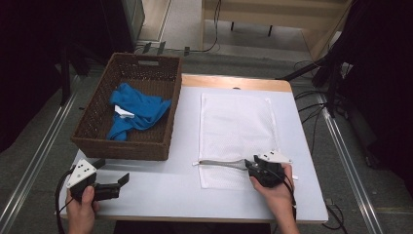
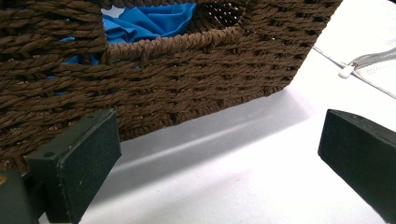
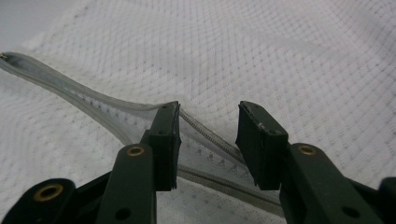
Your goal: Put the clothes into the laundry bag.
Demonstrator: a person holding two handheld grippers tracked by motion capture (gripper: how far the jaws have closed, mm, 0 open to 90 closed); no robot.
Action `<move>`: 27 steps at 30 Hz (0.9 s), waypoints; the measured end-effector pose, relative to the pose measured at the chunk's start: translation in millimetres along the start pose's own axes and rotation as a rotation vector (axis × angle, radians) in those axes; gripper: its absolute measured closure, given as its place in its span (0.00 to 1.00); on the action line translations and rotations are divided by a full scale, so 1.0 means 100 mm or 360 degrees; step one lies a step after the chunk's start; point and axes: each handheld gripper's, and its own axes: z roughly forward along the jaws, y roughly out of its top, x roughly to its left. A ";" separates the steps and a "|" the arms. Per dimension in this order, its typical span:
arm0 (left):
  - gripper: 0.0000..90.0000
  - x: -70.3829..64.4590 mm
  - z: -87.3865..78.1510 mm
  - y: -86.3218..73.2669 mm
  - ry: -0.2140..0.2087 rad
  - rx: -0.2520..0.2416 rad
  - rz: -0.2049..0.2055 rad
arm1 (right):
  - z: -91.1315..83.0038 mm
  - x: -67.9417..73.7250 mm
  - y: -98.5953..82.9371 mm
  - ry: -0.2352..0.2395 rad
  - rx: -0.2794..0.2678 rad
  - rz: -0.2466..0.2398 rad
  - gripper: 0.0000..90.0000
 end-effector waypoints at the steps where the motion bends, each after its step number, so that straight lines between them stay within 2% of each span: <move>1: 0.00 0.00 0.00 0.00 -0.0001 0.0001 0.0005 | 0.03 0.01 0.00 -0.0006 0.0016 -0.0005 0.66; 4: 0.00 0.01 -0.01 -0.01 0.0002 0.0005 -0.0011 | 0.09 0.03 -0.01 -0.0019 0.0072 -0.0030 0.65; 5: 0.00 0.01 -0.01 -0.01 -0.0004 0.0007 -0.0018 | 0.11 0.04 -0.01 -0.0046 0.0083 -0.0054 0.65; 7: 0.00 0.01 0.00 -0.02 -0.0004 0.0007 -0.0032 | 0.12 0.05 -0.02 -0.0062 0.0085 -0.0074 0.67; 8: 0.00 0.01 0.00 -0.01 -0.0002 0.0016 -0.0024 | 0.13 0.05 -0.01 -0.0055 0.0085 -0.0068 0.70; 10: 0.00 -0.02 0.01 -0.01 0.0003 0.0020 -0.0015 | 0.13 0.05 -0.01 -0.0047 0.0076 -0.0069 0.84; 12: 0.00 -0.03 0.02 -0.01 0.0000 0.0028 0.0002 | 0.13 0.05 0.00 -0.0041 0.0071 -0.0066 0.93; 14: 0.00 -0.04 0.02 -0.02 0.0005 0.0032 0.0008 | 0.09 0.05 0.03 -0.0029 -0.0003 -0.0040 0.99; 16: 0.00 -0.03 0.02 -0.02 0.0011 0.0029 0.0001 | 0.00 0.04 0.08 -0.0036 -0.0131 -0.0036 1.00; 17: 0.00 -0.03 0.02 -0.02 0.0013 0.0024 -0.0002 | -0.08 0.05 0.11 -0.0044 -0.0249 -0.0033 1.00; 18: 0.00 -0.02 0.02 -0.02 0.0013 0.0020 -0.0007 | -0.12 0.05 0.13 -0.0056 -0.0297 -0.0037 1.00; 19: 0.00 -0.02 0.02 -0.02 0.0017 0.0024 -0.0012 | -0.17 0.06 0.16 -0.0100 -0.0330 -0.0049 1.00; 20: 0.00 -0.01 0.02 -0.02 0.0017 0.0024 -0.0015 | -0.18 0.05 0.17 -0.0129 -0.0331 -0.0045 1.00; 21: 0.00 -0.01 0.01 -0.02 0.0017 0.0024 -0.0015 | -0.17 0.03 0.17 -0.0121 -0.0310 -0.0028 1.00; 25: 0.00 -0.01 0.00 -0.02 0.0022 0.0016 -0.0014 | -0.06 -0.03 0.08 -0.0047 -0.0192 0.0012 0.98; 27: 0.00 -0.01 0.00 -0.02 0.0027 0.0015 -0.0015 | -0.05 -0.04 0.08 -0.0014 -0.0185 0.0014 0.94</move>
